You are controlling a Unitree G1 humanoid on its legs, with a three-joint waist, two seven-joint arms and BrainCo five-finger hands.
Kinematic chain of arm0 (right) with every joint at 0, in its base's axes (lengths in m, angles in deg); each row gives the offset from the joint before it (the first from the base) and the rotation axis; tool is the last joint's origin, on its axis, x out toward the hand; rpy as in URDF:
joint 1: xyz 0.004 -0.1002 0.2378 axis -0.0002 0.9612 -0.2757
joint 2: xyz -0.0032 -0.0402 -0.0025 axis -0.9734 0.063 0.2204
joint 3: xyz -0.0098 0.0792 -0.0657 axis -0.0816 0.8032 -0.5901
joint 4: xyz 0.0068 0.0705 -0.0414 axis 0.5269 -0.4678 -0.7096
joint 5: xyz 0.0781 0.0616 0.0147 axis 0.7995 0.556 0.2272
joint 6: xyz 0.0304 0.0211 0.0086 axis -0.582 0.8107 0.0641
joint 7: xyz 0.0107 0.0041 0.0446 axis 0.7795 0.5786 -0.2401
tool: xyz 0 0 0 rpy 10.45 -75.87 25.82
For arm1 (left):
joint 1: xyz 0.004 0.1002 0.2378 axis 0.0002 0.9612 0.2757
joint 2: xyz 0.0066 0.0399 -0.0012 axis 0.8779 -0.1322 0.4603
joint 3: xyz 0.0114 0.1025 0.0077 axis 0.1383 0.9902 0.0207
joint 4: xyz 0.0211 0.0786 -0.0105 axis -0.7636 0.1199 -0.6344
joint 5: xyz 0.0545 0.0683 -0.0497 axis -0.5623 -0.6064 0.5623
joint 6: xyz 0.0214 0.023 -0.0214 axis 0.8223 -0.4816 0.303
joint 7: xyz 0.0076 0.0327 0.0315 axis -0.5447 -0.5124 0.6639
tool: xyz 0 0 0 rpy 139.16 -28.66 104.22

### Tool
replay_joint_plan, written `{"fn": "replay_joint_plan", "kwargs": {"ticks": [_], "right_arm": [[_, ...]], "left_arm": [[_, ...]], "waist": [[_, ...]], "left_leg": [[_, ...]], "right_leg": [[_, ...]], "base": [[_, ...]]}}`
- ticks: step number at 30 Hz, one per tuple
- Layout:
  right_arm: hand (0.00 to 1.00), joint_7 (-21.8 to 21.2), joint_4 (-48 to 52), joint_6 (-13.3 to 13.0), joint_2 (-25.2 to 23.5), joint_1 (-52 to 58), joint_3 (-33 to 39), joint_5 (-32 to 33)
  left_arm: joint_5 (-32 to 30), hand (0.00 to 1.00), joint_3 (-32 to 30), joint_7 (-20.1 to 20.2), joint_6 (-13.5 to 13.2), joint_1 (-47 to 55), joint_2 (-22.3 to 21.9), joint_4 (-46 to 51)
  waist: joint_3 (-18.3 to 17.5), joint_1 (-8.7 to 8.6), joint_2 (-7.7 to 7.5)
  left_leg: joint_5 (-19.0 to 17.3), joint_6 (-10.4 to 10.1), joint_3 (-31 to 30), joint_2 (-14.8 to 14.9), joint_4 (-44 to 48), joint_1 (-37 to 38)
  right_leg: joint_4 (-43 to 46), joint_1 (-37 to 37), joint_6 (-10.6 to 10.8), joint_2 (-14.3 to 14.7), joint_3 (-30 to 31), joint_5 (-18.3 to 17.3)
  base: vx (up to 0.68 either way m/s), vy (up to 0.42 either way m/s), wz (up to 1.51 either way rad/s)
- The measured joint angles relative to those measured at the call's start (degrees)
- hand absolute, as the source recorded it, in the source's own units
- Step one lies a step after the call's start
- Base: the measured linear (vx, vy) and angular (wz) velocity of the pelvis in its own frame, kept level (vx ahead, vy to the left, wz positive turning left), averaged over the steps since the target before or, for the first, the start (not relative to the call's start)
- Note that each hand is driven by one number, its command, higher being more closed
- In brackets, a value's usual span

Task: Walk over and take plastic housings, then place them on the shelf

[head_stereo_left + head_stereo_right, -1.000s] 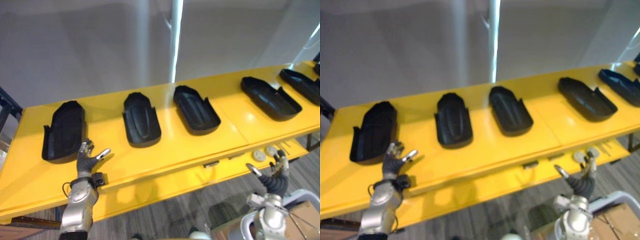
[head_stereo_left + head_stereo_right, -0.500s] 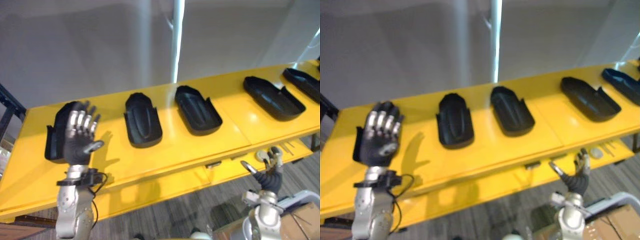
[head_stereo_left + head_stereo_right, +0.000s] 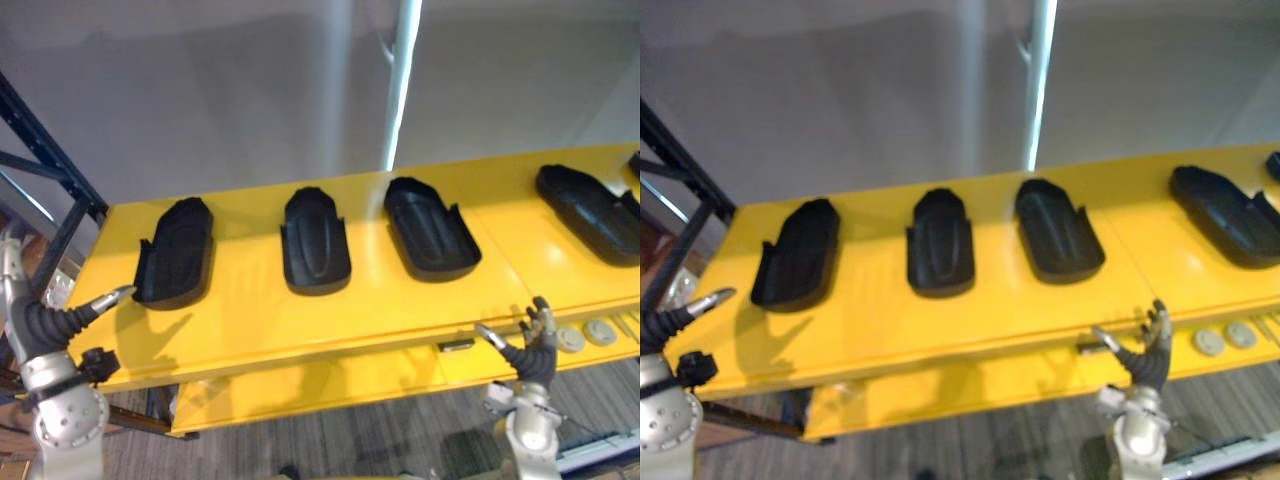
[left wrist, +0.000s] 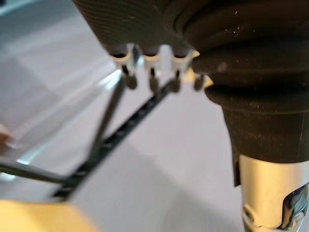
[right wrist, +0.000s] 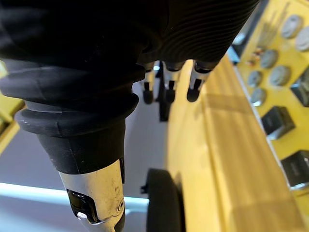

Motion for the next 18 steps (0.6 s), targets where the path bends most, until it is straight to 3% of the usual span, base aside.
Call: {"fn": "replay_joint_plan", "kwargs": {"ticks": [3, 8, 12, 18], "right_arm": [[0.00, -1.18, -0.47, 0.36, 2.76, 0.14, 0.01, 2.09], [0.00, -3.77, -2.27, 0.51, 6.70, 0.31, 0.01, 4.18], [0.00, -4.55, -3.34, 0.74, 8.46, 0.40, -0.04, 5.11], [0.00, -4.87, -4.42, 0.74, 10.07, 0.22, -0.18, 5.63]], "left_arm": [[-4.75, 0.00, 1.63, 7.59, 2.72, -1.81, 5.92, -4.33], [-7.06, 0.00, 7.84, 20.12, 2.86, -5.41, 14.60, -9.35], [-5.72, 0.00, 10.39, 24.88, 2.13, -8.49, 17.53, -12.57], [-3.15, 0.00, 13.84, 35.95, 1.69, -10.60, 20.94, -14.66]], "waist": [[-0.43, -0.02, 0.20], [-1.25, -0.29, 1.40], [-1.50, -0.53, 1.82], [-1.85, -0.38, 2.06]], "left_leg": [[0.12, 0.07, 0.30, 0.02, 0.00, -0.70], [0.20, 0.02, 1.34, 0.05, 0.06, -0.75], [0.20, 0.02, 1.71, 0.24, 0.15, -0.76], [0.20, 0.02, 2.49, 0.29, 0.26, -0.71]], "right_leg": [[0.00, -0.78, 0.01, 0.04, 0.11, 0.01], [0.04, -1.69, 0.14, 0.30, 1.39, 0.18], [0.04, -1.95, 0.12, 0.49, 1.68, 0.20], [0.09, -2.44, 0.06, 0.48, 2.73, 0.53]], "base": [[-0.01, 0.007, -0.02], [0.02, 0.015, -0.10], [0.02, 0.003, -0.05], [-0.01, 0.011, -0.07]]}}
